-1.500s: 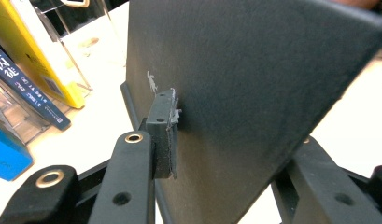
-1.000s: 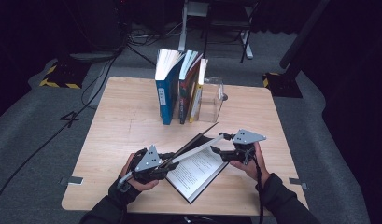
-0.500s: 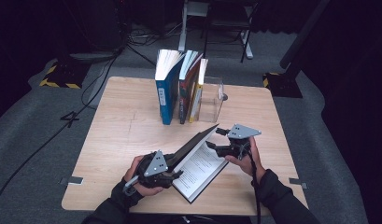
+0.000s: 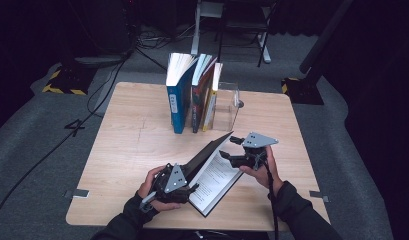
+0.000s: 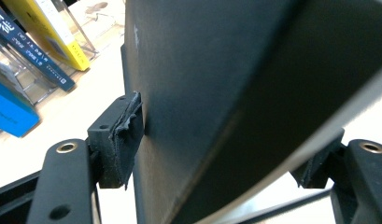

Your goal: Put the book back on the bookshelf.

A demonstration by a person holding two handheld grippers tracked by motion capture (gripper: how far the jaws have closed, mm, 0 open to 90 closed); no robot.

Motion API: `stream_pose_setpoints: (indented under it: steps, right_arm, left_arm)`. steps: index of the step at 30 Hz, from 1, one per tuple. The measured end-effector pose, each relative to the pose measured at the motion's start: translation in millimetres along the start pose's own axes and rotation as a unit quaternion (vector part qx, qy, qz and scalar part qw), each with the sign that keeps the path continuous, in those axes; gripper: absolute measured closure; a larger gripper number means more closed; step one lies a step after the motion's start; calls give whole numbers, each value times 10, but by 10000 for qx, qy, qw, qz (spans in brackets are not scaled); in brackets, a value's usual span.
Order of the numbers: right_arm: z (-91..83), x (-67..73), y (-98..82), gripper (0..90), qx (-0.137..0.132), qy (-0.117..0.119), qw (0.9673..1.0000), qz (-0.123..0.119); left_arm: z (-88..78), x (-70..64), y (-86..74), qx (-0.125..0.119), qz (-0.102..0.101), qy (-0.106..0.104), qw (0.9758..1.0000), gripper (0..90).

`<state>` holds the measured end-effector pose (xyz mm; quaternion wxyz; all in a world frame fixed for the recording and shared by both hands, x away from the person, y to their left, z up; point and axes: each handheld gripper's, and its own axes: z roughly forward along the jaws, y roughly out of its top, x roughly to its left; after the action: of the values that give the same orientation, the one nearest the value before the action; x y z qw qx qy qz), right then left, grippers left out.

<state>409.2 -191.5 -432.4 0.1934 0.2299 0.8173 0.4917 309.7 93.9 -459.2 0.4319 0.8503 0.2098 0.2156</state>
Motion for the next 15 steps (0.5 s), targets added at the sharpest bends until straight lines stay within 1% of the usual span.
stream_pose_setpoints:
  steps: [2,3,4,5,6,7,10,12,13,14,15]
  right_arm:
    - [1,-5,-1,348,-9,-10,10000,17]
    - [-1,-15,-6,348,-10,-13,10000,38]
    - [-5,-31,-13,344,4,-13,10000,61]
    - [-9,-44,-21,339,-5,-7,10000,94]
    - [-10,-51,-26,340,-23,10,9999,119]
    - [-13,-55,-34,341,-19,4,9999,136]
    - [-38,-60,-70,347,-55,38,9999,115]
    - [-74,-72,-103,345,-53,75,9999,87]
    - [-97,-83,-123,343,-52,124,9999,98]
    - [-139,-103,-158,336,-39,178,9998,79]
    - [-154,-108,-171,333,-39,192,9998,77]
  left_arm:
    - [-22,33,4,-85,-58,11,9999,400]
    - [-49,64,5,-199,-120,1,9997,472]
    - [-70,94,9,-232,-119,-8,9997,549]
    - [-80,110,14,-244,-121,-8,9996,593]
    - [-88,127,21,-251,-143,8,9996,616]
    - [-90,145,21,-269,-171,-20,9995,630]
    - [-88,174,34,-264,-34,-148,9995,639]
    - [-72,185,44,-289,-29,-237,9993,638]
    - [-56,196,55,-312,-2,-316,9990,639]
    - [-49,198,60,-317,-5,-351,9989,641]
    - [-35,209,71,-344,4,-422,9985,642]
